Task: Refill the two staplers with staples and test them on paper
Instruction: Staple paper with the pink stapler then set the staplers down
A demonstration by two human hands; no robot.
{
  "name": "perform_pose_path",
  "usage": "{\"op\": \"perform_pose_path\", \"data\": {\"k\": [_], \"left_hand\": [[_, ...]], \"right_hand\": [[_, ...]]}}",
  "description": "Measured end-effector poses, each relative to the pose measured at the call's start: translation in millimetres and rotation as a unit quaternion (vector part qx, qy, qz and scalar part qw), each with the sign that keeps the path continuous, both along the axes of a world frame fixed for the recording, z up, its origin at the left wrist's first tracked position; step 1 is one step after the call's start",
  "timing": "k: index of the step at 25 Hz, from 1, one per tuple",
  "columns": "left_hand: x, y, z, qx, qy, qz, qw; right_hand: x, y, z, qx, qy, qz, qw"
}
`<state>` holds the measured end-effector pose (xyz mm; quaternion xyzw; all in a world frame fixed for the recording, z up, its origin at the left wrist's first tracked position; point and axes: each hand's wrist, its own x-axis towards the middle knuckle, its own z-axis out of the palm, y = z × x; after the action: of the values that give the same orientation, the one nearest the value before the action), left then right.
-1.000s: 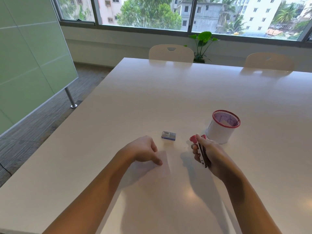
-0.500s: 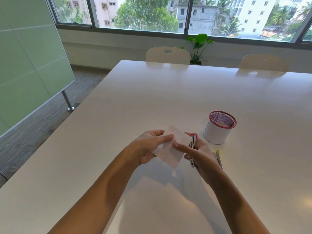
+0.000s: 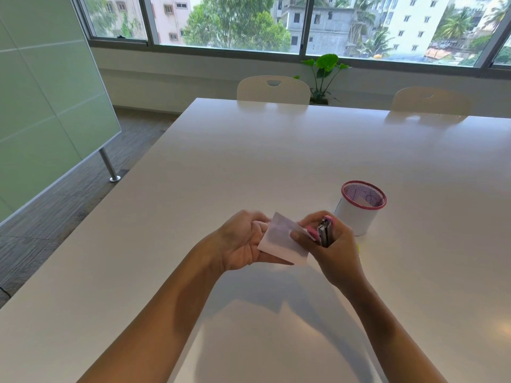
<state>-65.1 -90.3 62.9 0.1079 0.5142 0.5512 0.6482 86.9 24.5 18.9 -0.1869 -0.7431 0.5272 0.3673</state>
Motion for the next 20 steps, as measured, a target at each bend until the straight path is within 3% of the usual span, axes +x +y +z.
{"op": "perform_pose_path", "data": {"k": [3,6,14,16,20], "left_hand": [[-1.2,2.5,-1.6,-0.006,-0.030,0.003,1.000],[0.9,3.7,0.9,-0.003,0.022,-0.014,1.000],[-3.8,4.8,-0.3,0.029,0.174,-0.047,0.983],[-3.5,5.9,-0.3,0.029,0.187,-0.028,0.981],[-2.5,8.9,-2.4,0.020,0.264,-0.014,0.964]], "right_hand": [[5.5,5.1,-1.9,0.170,-0.021,0.023,0.985],[8.1,13.4,-5.7,0.308,-0.052,0.019,0.950],[14.8,20.0,4.3,0.432,-0.075,0.030,0.898],[16.4,22.7,7.9,0.422,-0.110,0.033,0.899],[20.2,26.1,18.7,0.227,-0.064,-0.005,0.972]]}}
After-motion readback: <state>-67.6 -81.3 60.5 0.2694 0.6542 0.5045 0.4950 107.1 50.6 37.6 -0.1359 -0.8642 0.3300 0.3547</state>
